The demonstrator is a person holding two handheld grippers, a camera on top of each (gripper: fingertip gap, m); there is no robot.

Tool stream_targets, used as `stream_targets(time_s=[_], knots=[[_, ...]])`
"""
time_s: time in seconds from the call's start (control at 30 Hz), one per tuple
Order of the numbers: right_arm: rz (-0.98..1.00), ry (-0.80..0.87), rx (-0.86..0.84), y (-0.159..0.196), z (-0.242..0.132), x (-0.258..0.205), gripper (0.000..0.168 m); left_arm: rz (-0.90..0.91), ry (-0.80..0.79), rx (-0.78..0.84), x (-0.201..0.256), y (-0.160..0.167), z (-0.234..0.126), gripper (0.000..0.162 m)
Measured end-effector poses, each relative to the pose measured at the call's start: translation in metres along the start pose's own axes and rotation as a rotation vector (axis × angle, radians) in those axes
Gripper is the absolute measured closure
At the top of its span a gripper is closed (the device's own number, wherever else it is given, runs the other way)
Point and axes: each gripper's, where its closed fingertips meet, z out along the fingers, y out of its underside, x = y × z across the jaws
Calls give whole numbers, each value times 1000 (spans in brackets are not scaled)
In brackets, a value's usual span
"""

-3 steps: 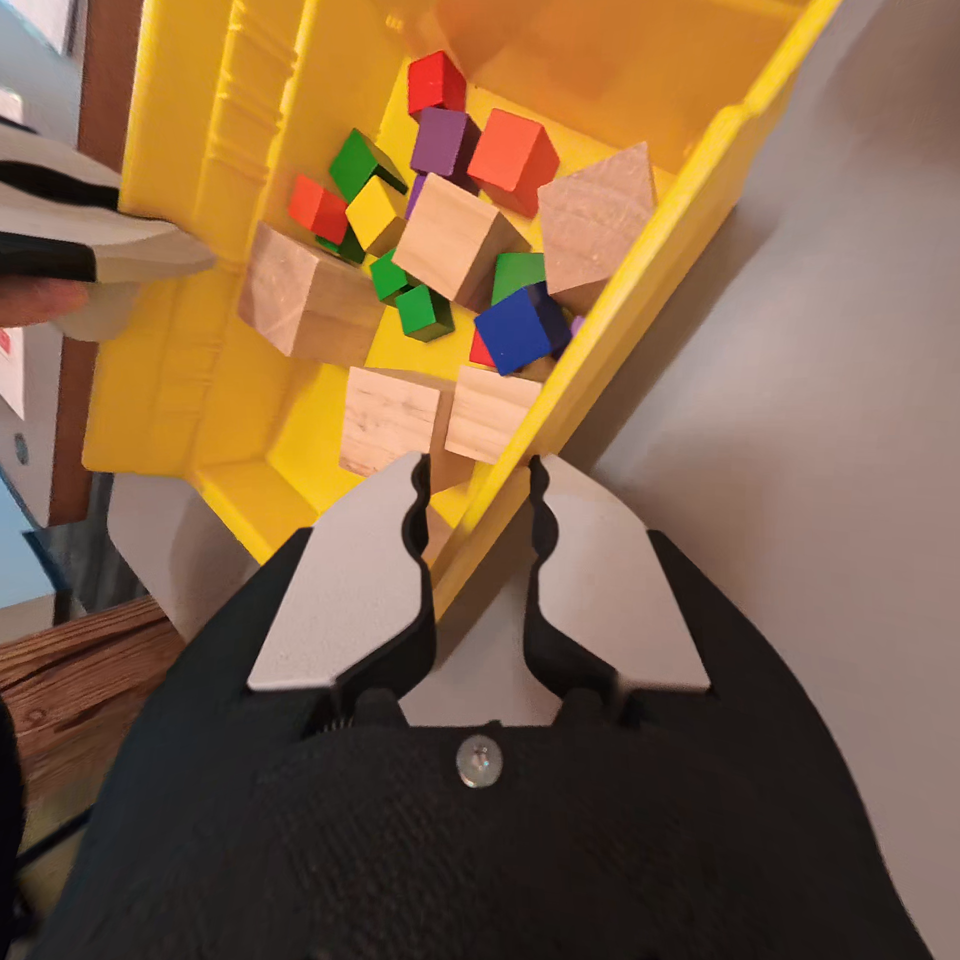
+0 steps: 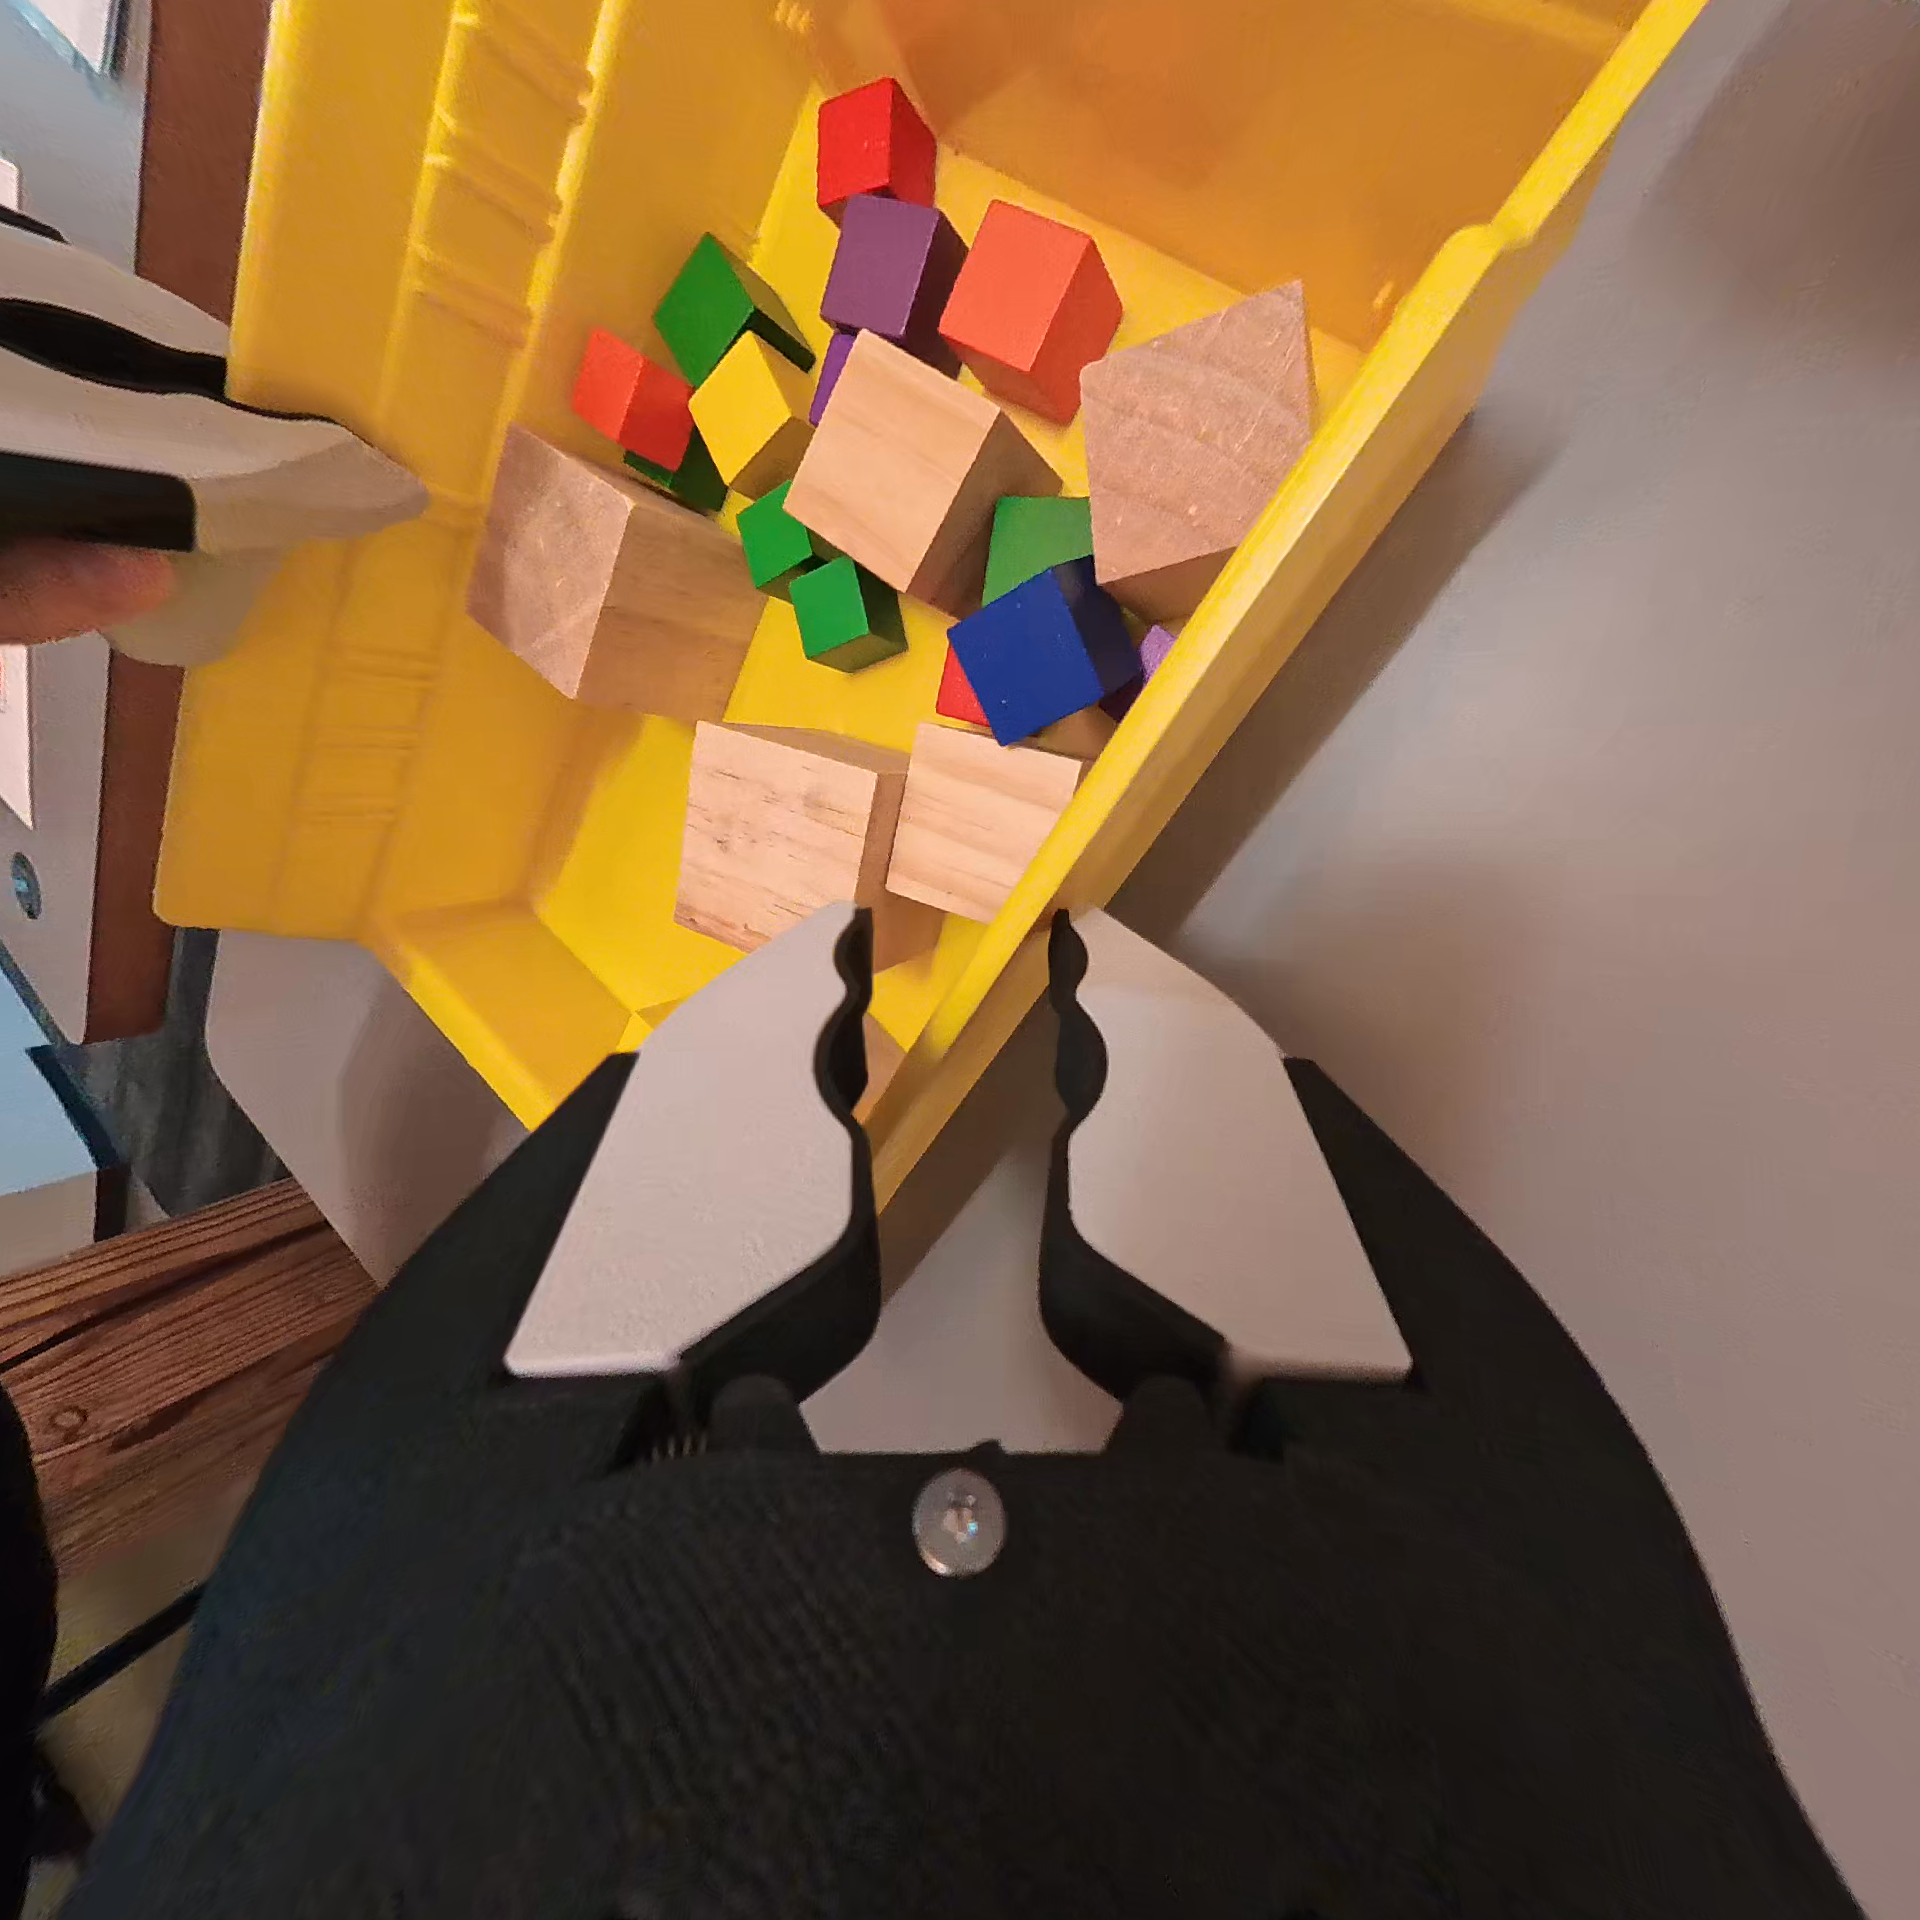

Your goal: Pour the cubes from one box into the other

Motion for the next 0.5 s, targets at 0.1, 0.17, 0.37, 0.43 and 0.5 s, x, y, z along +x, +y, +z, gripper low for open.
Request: stream_targets(time_s=[0.1,0.17,0.37,0.43,0.5], knots=[[24,5,7,-4,-1,2,142,-1,-32,-13,-1,-1,0,155],[17,1,-5,-2,0,1,139,-16,-39,-16,-1,-1,0,155],[63,53,-48,2,6,3,140,-141,-23,22,0,1,0,156],[88,55,-62,3,5,7,147,-144,-13,7,3,8,-2,157],[83,56,-57,3,2,9,152,-158,-13,12,8,13,-7,157]])
